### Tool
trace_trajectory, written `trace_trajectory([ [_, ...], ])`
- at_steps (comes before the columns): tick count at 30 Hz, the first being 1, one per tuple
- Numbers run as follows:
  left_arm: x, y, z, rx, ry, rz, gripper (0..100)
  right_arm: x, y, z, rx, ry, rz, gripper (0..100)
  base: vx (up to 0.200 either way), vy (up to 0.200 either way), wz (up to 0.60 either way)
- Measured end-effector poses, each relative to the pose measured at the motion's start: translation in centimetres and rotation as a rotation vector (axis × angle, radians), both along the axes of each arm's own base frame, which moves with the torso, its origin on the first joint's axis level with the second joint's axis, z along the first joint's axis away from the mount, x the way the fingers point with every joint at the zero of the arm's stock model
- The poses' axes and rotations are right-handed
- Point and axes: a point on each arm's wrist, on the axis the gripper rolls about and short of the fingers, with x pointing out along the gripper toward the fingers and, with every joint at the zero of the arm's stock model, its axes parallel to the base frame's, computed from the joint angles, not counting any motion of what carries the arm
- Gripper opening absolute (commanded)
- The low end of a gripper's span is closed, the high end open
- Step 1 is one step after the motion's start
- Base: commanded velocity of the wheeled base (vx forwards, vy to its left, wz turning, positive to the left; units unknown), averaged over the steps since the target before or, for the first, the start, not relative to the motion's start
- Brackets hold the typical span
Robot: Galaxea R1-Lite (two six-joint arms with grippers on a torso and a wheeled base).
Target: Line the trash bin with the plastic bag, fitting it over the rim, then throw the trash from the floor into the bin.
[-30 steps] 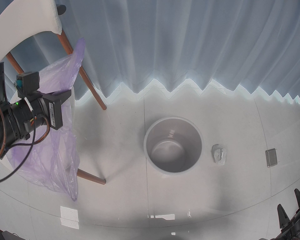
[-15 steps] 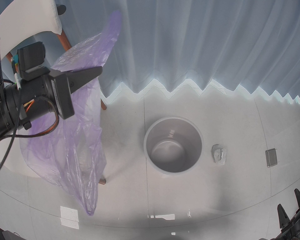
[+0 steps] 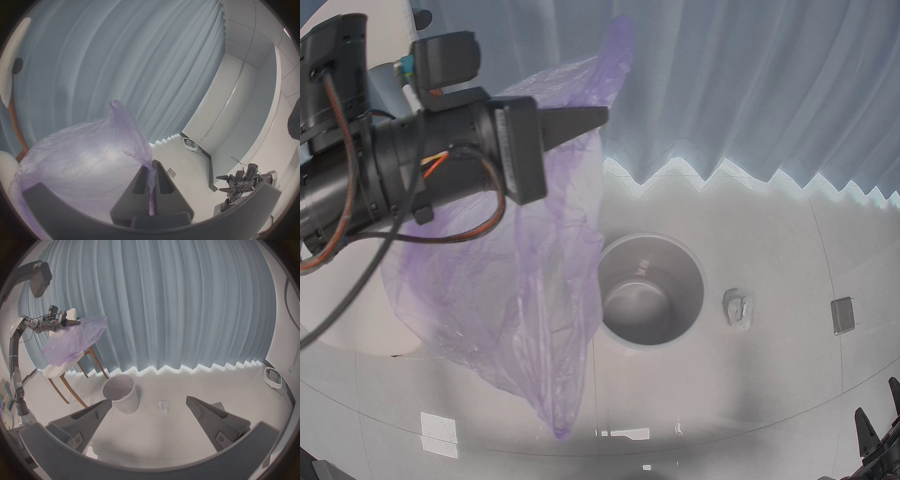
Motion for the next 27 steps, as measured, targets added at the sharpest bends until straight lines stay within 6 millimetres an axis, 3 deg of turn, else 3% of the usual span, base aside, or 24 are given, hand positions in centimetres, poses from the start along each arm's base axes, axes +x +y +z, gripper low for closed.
trace_trajectory([
  [15,2.8,-6.5,-1.2,0.027,0.029,-0.098,0,0.0,0.0,0.0,0.0,-0.001,0.0,100,0.0,0.0,0.0],
  [27,4.2,-8.7,-3.5,0.08,0.072,-0.099,0,0.0,0.0,0.0,0.0,-0.001,0.0,100,0.0,0.0,0.0],
])
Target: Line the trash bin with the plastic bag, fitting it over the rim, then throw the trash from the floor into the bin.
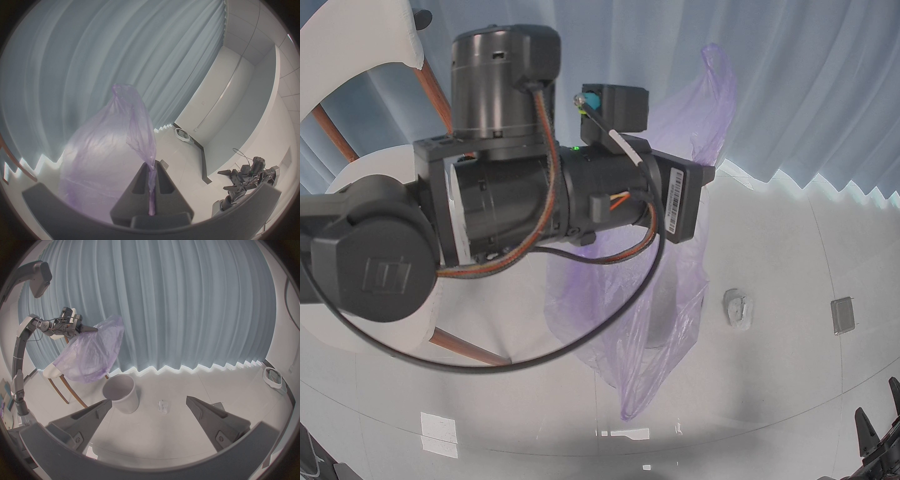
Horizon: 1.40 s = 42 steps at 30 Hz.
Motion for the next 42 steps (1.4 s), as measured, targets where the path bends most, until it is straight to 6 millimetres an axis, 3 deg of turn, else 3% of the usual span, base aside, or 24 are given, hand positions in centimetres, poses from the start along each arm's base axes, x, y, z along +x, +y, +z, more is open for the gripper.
trace_trajectory([
  [15,3.6,0.1,-3.3,0.098,0.009,0.069,0,0.0,0.0,0.0,0.0,0.0,0.0,100,0.0,0.0,0.0],
  [25,-0.1,-2.7,-3.7,0.109,0.022,-0.011,0,0.0,0.0,0.0,0.001,0.0,-0.002,100,0.0,0.0,0.0],
  [35,-3.3,-3.3,-5.8,0.171,0.059,-0.063,0,0.0,0.0,0.0,0.003,0.0,-0.002,100,0.0,0.0,0.0],
  [42,-3.9,-3.3,-6.3,0.154,0.035,-0.069,0,0.0,0.0,0.0,0.006,0.0,-0.001,100,0.0,0.0,0.0],
])
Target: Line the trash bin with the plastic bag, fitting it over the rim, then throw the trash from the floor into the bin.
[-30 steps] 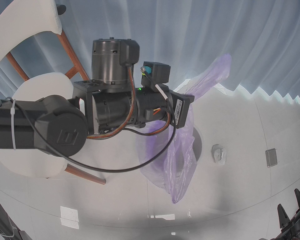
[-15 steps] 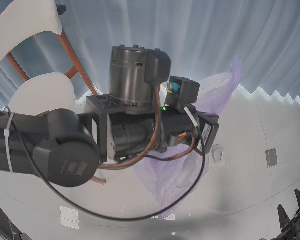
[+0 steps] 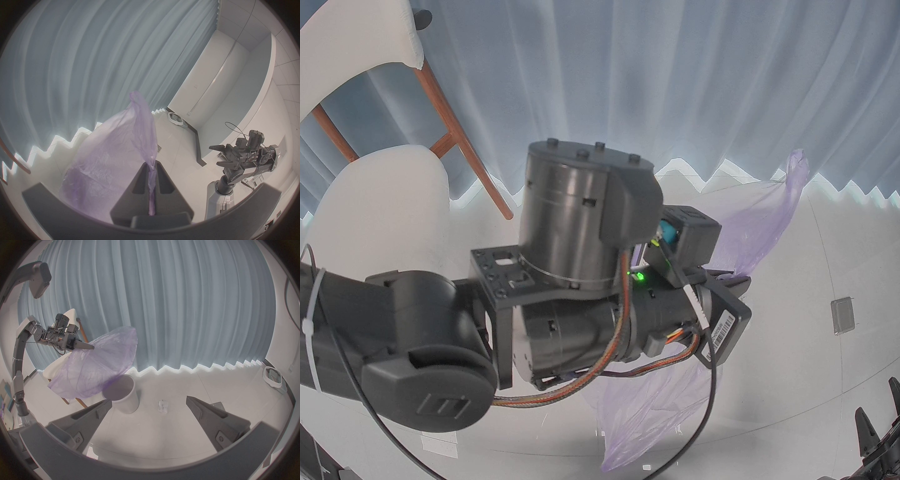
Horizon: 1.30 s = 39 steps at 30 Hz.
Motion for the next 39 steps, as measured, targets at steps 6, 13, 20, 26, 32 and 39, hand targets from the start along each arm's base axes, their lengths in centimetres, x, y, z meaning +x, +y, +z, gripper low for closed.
trace_trajectory([
  [6,-0.1,0.0,-0.3,0.009,0.002,-0.004,0,0.0,0.0,0.0,0.0,0.0,0.0,100,0.0,0.0,0.0],
  [13,2.7,1.9,-0.6,0.041,-0.041,0.068,0,0.0,0.0,0.0,0.0,0.0,-0.002,100,0.0,0.0,0.0],
  [20,7.1,5.5,-0.1,0.069,-0.125,0.092,0,0.0,0.0,0.0,0.0,0.0,-0.002,100,0.057,0.0,0.0],
  [26,8.1,6.4,0.2,0.07,-0.14,0.113,0,0.0,0.0,0.0,0.0,0.0,-0.002,100,0.2,0.0,0.0],
  [32,8.0,6.2,0.1,0.066,-0.135,0.106,0,0.0,0.0,0.0,0.001,0.0,-0.004,100,0.2,0.0,0.0],
  [39,7.8,6.4,-0.1,0.052,-0.095,0.117,0,0.0,0.0,0.0,0.002,0.0,-0.004,100,0.114,0.0,0.0],
])
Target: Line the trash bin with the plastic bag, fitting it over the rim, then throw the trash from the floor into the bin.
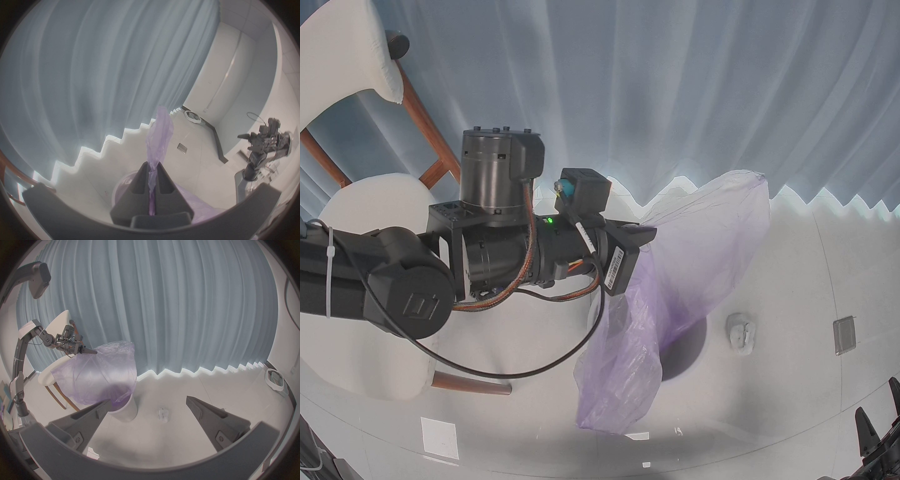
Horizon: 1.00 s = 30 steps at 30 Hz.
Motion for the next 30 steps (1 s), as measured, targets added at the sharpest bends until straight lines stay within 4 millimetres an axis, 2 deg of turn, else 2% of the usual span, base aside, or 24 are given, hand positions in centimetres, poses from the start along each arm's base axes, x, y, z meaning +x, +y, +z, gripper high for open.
trace_trajectory([
  [10,-1.2,0.6,0.9,-0.173,0.171,0.039,0,0.0,0.0,0.0,-0.001,0.0,0.0,100,0.0,0.0,0.0],
  [17,-1.3,1.0,2.4,-0.372,0.047,0.028,0,0.0,0.0,0.0,-0.004,0.001,-0.001,100,0.0,0.0,0.0],
  [24,-2.1,2.5,0.0,-0.402,0.038,0.057,0,0.0,0.0,0.0,-0.018,0.003,-0.001,100,0.0,0.0,0.0],
  [30,-3.6,4.1,-0.8,-0.333,0.12,0.09,0,0.0,0.0,0.0,-0.026,0.004,0.0,100,0.0,0.0,0.0],
])
